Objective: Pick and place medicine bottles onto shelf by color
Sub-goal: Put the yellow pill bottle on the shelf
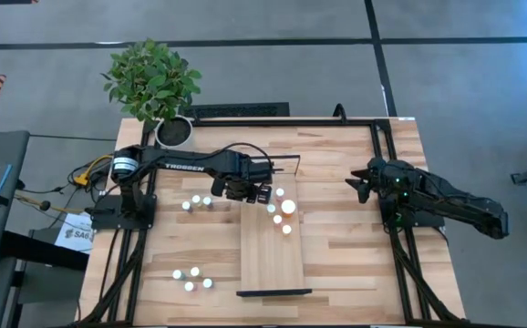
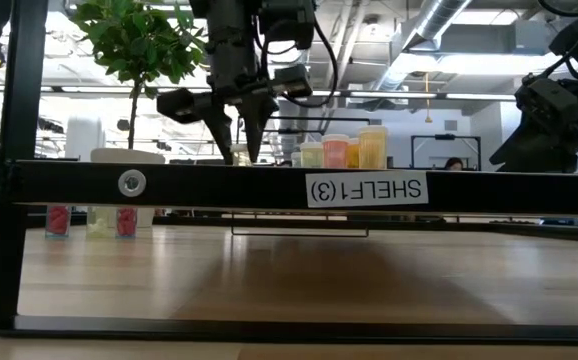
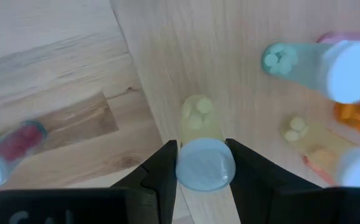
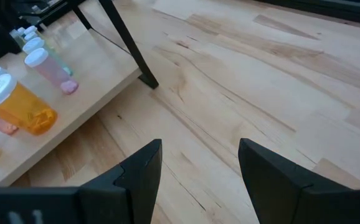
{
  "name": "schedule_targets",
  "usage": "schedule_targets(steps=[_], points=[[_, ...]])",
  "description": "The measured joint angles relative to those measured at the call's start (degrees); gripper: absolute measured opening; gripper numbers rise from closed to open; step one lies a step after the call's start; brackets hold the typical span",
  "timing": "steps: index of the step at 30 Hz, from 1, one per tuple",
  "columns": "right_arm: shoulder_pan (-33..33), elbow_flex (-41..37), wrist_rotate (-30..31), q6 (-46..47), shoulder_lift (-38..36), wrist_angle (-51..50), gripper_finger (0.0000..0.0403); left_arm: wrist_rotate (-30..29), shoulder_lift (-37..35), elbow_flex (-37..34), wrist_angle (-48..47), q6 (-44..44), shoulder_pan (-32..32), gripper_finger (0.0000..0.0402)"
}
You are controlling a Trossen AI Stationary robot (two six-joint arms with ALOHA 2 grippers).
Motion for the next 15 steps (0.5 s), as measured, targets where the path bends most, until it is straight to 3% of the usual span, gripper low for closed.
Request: schedule_targets(steps=[15], points=[[0.0, 0.0, 0.0, 0.0, 0.0, -0.3, 0.0234, -0.3, 1.0, 0.2, 0.5, 4.4, 1.9, 0.0110]])
